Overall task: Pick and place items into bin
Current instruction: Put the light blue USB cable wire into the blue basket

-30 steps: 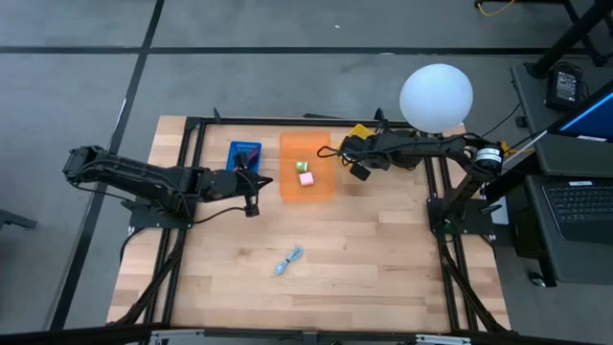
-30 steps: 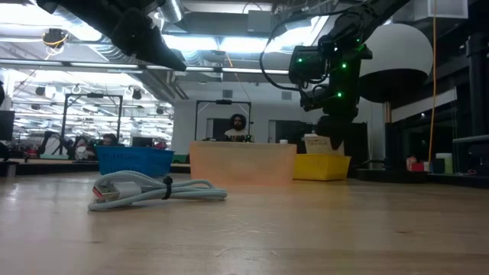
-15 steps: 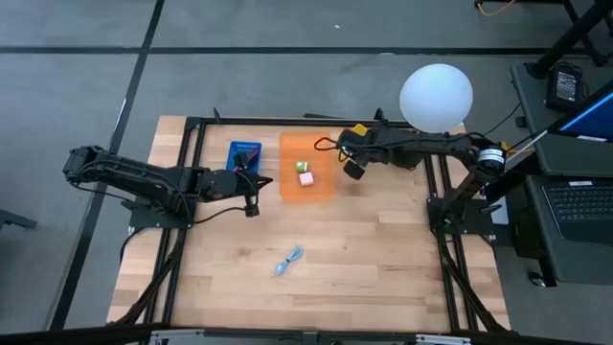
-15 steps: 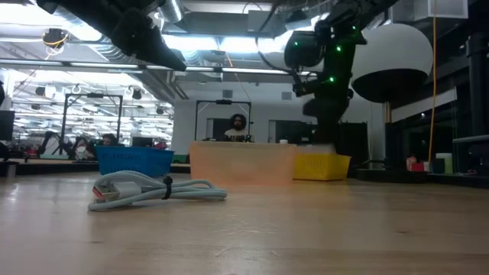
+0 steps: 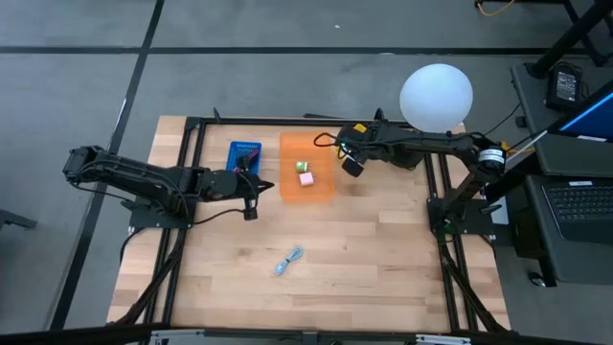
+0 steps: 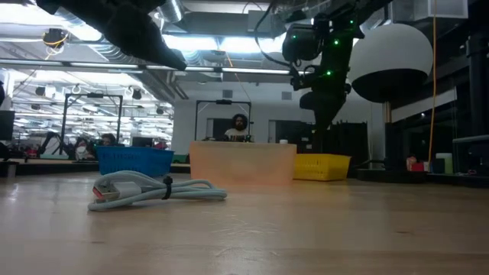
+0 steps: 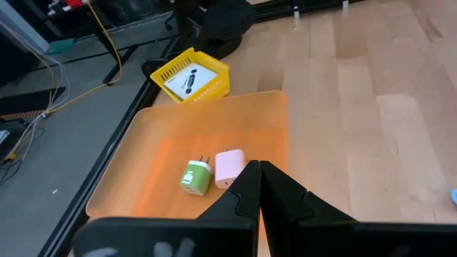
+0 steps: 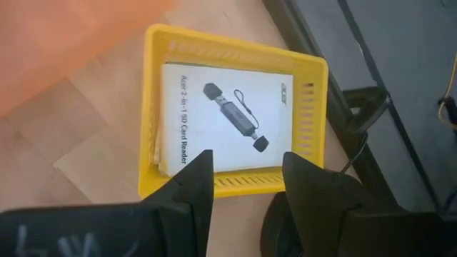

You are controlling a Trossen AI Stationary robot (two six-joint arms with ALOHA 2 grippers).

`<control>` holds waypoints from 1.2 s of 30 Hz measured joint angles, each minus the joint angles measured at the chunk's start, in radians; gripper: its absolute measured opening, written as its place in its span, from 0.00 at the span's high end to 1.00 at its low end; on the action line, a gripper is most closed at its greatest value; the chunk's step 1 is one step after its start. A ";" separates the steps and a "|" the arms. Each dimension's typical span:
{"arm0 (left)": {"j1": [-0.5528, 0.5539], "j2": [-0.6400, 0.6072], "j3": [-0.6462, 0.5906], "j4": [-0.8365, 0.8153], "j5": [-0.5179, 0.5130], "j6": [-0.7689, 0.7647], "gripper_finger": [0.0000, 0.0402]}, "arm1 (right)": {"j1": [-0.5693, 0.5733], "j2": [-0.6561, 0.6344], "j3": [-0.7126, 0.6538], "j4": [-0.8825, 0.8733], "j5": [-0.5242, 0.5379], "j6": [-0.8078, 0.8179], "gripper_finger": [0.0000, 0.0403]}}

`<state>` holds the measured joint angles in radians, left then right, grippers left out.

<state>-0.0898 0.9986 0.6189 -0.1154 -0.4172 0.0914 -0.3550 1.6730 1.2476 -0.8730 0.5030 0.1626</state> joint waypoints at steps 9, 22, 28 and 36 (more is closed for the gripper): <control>0.000 0.000 0.000 -0.046 -0.007 0.027 1.00 | 0.160 -0.084 0.000 0.104 -0.020 -0.030 0.68; 0.000 0.000 0.000 -0.046 0.104 -0.026 1.00 | 0.443 -0.230 -0.259 0.590 -0.028 -0.091 0.99; -0.001 0.000 0.000 -0.046 0.177 -0.035 1.00 | 0.533 -0.230 -0.366 0.764 -0.029 -0.117 0.98; -0.071 0.014 0.000 -0.039 0.172 -0.126 1.00 | 0.628 -0.230 -0.398 0.909 -0.028 -0.224 0.99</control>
<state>-0.1613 1.0124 0.6189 -0.1544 -0.2451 -0.0344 0.2731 1.4429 0.8497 0.0362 0.4753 -0.0617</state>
